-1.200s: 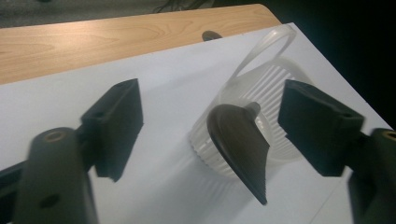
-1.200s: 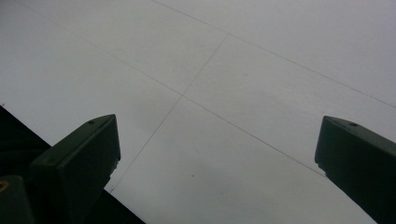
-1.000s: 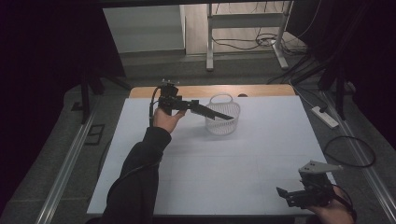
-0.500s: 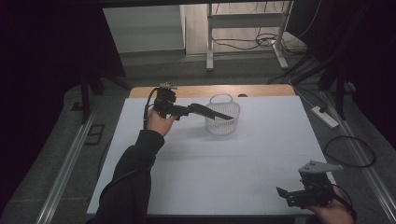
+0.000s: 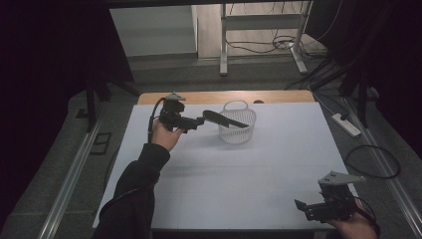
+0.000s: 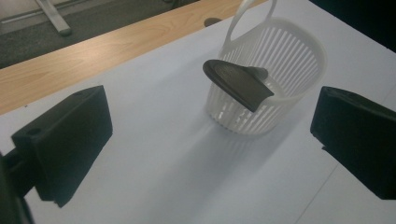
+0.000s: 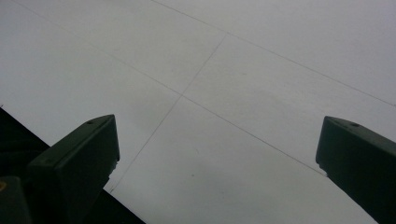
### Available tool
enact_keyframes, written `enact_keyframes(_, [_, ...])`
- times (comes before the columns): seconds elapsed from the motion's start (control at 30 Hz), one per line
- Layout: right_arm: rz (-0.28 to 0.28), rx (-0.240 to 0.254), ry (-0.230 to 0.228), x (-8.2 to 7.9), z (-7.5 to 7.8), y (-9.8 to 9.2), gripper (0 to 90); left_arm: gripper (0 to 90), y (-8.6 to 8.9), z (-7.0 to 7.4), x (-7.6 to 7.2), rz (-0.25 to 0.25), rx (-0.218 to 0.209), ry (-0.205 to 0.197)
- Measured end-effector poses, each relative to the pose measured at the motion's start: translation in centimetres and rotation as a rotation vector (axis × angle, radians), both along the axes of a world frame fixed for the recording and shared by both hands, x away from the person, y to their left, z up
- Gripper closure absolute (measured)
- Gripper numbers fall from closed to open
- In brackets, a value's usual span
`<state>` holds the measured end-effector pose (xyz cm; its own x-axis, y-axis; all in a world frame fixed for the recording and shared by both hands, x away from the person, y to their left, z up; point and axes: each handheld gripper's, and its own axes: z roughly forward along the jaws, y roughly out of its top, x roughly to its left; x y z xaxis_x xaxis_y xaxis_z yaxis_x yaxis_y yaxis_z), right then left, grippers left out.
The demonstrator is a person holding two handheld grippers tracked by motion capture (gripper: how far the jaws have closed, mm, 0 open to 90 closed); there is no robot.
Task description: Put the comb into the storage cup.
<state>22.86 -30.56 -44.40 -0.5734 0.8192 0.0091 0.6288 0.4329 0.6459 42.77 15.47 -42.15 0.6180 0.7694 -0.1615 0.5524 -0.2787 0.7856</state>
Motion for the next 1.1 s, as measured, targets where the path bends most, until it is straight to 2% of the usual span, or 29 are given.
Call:
enact_keyframes(0.03, [0.000, 0.000, 0.000, 0.0, 0.0, 0.0, 0.0, 0.0, 0.0, 0.0, 0.0, 0.000, 0.000, 0.000])
enact_keyframes(0.13, [-0.001, -0.001, -0.002, 0.0, 0.0, 0.0, 0.0, 0.0, 0.5, -0.2, -0.5, -0.004, -0.035, 0.003])
enact_keyframes(0.3, [-0.003, -0.002, -0.003, 0.0, 0.0, 0.0, 0.0, 0.0, 1.0, -0.4, -1.1, -0.005, -0.045, 0.000])
enact_keyframes(0.53, [-0.002, -0.003, -0.004, 0.0, 0.0, 0.0, 0.0, 0.0, 1.2, -0.8, -1.9, -0.004, -0.030, -0.010])
enact_keyframes(0.67, [-0.001, -0.004, -0.005, -0.1, 0.0, 0.1, 0.0, 0.0, 1.3, -1.1, -2.3, -0.005, -0.005, -0.014])
enact_keyframes(1.1, [-0.011, -0.009, -0.015, -0.1, 0.1, 0.1, 0.0, 0.0, 2.1, -1.6, -3.8, 0.018, 0.003, -0.053])
